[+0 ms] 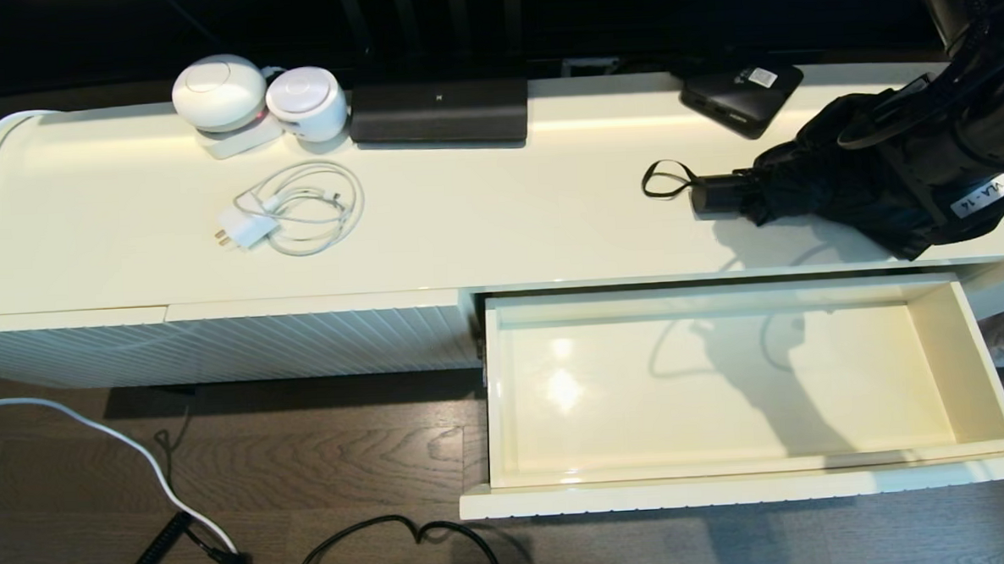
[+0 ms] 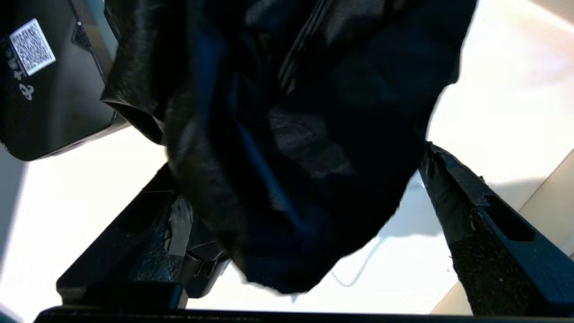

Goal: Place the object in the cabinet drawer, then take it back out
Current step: Put the umbrella in the drawer

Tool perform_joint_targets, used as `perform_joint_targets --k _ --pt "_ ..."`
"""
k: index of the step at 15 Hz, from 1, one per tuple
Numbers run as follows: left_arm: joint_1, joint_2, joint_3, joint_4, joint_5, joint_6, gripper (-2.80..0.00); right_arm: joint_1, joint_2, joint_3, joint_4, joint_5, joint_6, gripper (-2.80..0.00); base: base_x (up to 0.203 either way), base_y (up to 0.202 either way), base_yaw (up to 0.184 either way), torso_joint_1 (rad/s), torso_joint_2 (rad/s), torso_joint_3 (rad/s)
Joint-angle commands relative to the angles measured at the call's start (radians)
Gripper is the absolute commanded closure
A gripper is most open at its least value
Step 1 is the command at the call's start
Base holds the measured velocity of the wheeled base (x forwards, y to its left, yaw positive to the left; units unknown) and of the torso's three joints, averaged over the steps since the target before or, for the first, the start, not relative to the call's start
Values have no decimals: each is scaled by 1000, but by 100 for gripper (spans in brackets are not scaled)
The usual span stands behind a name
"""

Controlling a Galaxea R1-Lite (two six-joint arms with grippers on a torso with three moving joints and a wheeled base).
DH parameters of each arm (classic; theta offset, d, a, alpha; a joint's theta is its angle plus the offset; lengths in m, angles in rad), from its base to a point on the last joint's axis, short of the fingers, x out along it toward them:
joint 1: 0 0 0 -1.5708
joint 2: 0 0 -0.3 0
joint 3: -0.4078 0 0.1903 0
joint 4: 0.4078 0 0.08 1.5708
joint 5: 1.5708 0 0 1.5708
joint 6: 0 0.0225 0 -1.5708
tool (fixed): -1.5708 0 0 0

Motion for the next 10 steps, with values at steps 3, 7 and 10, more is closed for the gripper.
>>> perform_joint_targets --k 3,7,10 --pt "0 0 1 0 0 0 0 -52 33 16 -9 28 8 -280 0 0 0 0 0 0" --pt "0 0 1 0 0 0 0 -103 45 31 -60 122 -8 -280 0 0 0 0 0 0" --pt "1 0 0 0 0 0 0 -115 53 33 -78 147 -20 -280 0 0 0 0 0 0"
